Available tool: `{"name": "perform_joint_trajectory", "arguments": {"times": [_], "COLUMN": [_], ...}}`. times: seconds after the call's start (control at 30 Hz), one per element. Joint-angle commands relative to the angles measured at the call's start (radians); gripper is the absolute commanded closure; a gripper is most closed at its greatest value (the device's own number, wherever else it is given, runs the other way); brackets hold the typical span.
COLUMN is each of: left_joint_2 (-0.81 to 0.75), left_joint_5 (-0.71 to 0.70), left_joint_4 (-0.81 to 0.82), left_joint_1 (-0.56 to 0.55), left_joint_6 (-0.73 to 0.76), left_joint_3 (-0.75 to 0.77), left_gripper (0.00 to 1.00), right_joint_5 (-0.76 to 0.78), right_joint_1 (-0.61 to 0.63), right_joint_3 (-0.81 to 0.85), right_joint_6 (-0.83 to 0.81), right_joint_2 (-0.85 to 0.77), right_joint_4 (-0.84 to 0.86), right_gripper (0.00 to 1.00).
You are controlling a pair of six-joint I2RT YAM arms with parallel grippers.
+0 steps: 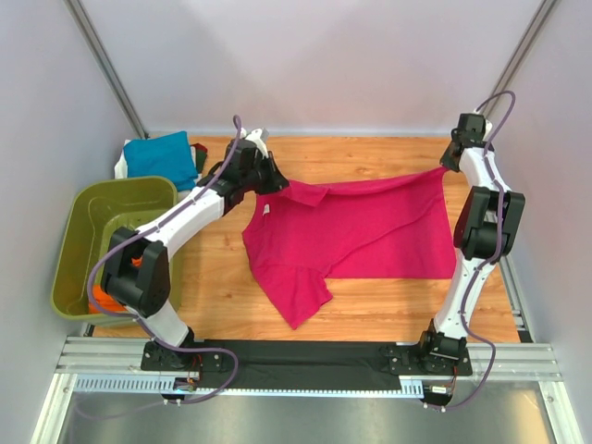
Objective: Fold and stack the t-shirts
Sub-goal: Fold the tshirt
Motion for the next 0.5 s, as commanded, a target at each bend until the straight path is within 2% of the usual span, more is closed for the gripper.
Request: {"name": "perform_joint_trajectory", "arguments": {"times": [0.0, 0.2, 0.47], "left_joint_2": [-0.064, -0.119, -0.120], "left_joint_5": [0.015, -0.005, -0.016], "left_joint_4": [0.035, 0.045, 0.084], "left_joint_1": [-0.017, -0.040, -0.071], "left_joint_6": [-0.042, -0.102, -0.160], "left_joint_3": [-0.018, -0.082, -0.145], "left_gripper": [1.00, 1.00, 1.00], "right_joint_5": [0.020, 0.010, -0.006], "right_joint_1": [-0.011, -0.018, -0.018], "right_joint_3": [-0.029, -0.066, -0.070], "right_joint_6": [-0.018, -0.021, -0.021], "right_joint_2": [-0.062, -0.077, -0.080], "right_joint_4": [-0.015, -0.018, -0.019], "right_gripper": [1.00, 1.00, 1.00]}}
